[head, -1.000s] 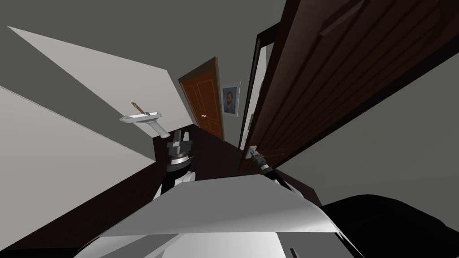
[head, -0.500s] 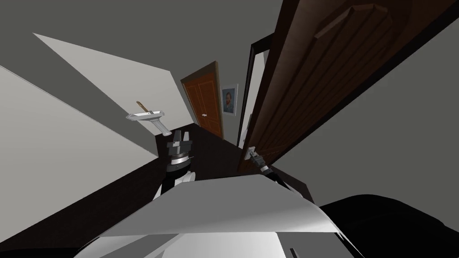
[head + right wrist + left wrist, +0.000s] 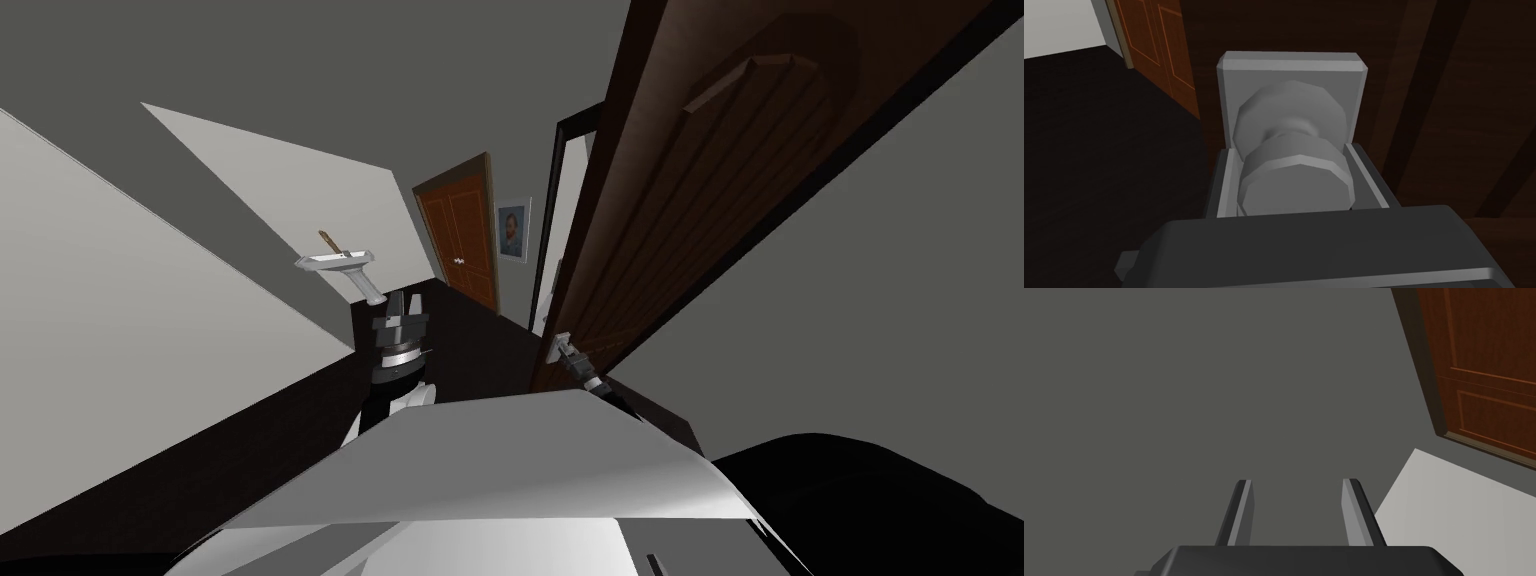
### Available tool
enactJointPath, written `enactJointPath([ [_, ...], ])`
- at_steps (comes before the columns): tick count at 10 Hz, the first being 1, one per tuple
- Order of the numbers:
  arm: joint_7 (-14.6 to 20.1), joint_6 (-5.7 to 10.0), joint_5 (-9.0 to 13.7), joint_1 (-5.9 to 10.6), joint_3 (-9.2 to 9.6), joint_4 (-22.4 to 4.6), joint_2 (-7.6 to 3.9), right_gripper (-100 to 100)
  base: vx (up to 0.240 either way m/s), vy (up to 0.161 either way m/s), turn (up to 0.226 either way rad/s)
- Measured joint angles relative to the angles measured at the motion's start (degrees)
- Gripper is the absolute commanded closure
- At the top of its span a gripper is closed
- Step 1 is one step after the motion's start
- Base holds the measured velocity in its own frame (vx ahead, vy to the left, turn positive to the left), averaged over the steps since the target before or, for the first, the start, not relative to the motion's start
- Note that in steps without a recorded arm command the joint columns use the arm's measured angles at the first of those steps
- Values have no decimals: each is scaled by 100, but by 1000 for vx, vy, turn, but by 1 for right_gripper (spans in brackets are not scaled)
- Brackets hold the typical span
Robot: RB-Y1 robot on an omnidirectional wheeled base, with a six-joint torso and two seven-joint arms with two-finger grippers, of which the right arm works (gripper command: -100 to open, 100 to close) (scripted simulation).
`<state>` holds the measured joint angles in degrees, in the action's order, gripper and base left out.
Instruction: Pull the door open
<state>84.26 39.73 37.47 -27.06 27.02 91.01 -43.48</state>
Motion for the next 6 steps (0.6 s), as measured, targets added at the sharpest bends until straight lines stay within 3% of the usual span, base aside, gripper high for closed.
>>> enactJointPath([
  [2, 32, 221, -76, -89, 2, -61, -32, 100, 59, -14, 71],
  [4, 117, 532, -158, -223, 5, -168, -119, 100, -21, -5, 38],
  [6, 168, 707, -209, -337, 9, -223, -178, 100, -31, -16, 36],
])
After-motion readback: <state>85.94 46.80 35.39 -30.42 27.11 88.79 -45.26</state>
